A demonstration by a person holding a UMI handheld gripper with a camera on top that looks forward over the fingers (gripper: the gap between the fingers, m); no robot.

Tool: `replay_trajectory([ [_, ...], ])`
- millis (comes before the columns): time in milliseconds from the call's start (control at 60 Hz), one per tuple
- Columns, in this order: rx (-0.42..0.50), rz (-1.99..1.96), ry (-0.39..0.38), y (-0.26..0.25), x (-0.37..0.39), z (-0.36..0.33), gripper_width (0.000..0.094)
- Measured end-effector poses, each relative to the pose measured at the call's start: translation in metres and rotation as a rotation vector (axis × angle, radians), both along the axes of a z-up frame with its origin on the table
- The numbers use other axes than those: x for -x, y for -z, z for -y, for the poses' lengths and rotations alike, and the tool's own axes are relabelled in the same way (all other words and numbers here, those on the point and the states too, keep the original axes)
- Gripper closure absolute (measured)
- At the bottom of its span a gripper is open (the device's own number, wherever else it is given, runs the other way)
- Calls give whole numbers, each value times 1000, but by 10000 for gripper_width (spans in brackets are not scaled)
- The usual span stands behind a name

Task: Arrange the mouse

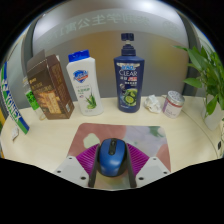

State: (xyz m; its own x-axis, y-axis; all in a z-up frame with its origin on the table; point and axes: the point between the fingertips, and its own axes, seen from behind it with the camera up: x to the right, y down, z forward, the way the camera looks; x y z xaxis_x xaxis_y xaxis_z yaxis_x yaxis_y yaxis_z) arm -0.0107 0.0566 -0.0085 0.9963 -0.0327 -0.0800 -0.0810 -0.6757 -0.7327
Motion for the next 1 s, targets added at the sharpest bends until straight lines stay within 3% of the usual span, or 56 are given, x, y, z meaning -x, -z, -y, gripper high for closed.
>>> replay_trajectory([
  [117,-5,12,12,-7,-5,7,338],
  [217,-14,37,30,-25,-8,24,72],
  [633,-115,165,77,-149,13,178,79],
  [1000,-157,171,98,-193,40,263,82],
])
